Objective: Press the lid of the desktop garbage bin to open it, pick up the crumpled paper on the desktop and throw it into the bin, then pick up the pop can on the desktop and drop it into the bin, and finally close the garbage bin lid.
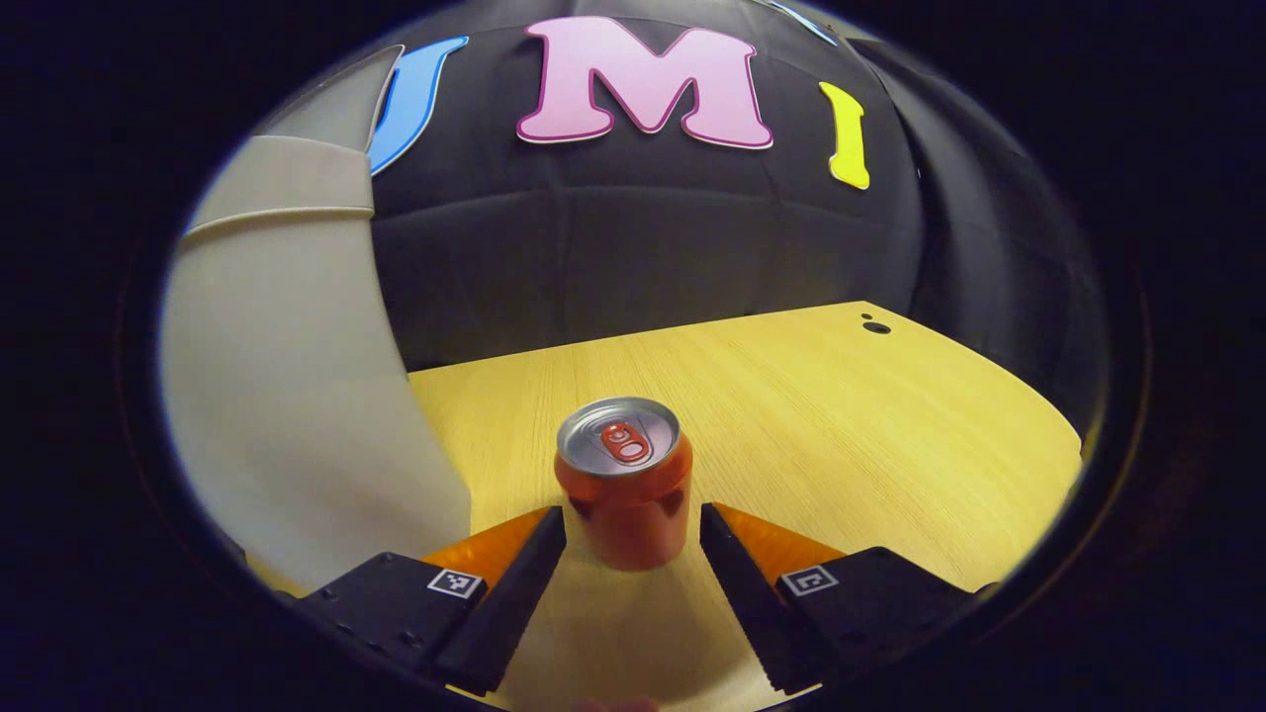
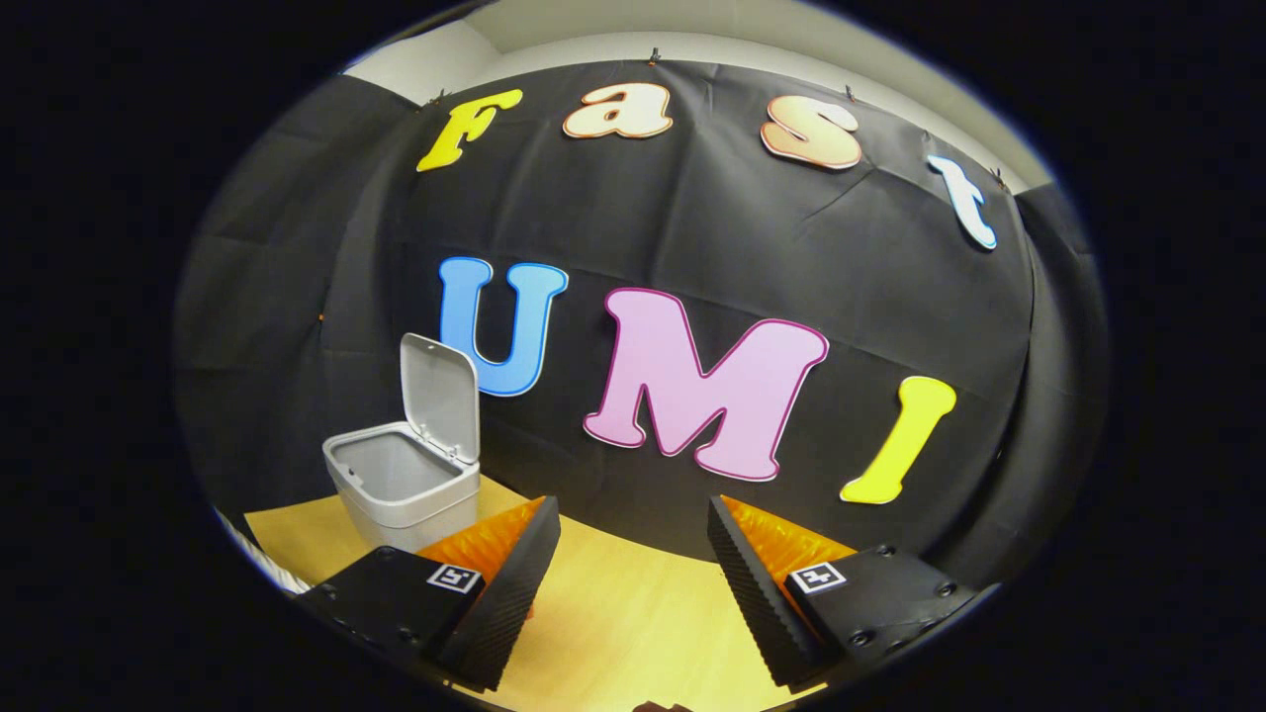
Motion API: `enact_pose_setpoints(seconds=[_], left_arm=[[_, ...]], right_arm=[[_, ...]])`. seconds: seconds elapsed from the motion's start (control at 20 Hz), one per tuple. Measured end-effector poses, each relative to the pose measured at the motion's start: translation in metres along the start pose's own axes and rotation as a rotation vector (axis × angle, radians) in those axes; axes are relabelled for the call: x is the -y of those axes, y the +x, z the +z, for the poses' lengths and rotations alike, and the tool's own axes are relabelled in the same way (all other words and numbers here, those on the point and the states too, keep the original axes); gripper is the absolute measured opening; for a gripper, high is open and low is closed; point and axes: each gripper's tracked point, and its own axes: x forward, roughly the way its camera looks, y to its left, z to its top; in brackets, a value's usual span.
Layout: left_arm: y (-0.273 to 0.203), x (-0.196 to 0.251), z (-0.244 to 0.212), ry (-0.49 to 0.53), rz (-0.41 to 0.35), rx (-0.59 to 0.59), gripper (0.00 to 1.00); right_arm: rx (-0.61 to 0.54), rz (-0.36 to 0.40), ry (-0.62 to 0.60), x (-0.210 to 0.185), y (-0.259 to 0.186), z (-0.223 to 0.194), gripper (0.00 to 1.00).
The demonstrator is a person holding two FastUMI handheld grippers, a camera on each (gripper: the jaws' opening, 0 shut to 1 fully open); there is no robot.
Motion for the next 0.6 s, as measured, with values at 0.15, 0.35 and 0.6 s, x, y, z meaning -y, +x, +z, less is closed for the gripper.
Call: enact_pose_setpoints(seconds=[0.15, 0.35, 0.6], left_arm=[[0.025, -0.001, -0.002, 0.046, -0.013, 0.004, 0.94], [0.031, -0.010, 0.011, 0.000, 0.011, 0.004, 0.89], [-0.014, -0.006, 0.082, -0.016, 0.013, 0.108, 0.87]], right_arm=[[-0.017, 0.008, -0.032, 0.000, -0.003, -0.009, 0.96], [-0.042, 0.023, -0.027, 0.002, 0.001, -0.020, 0.96], [-0.014, 0.024, 0.025, 0.012, 0.008, -0.017, 0.96]])
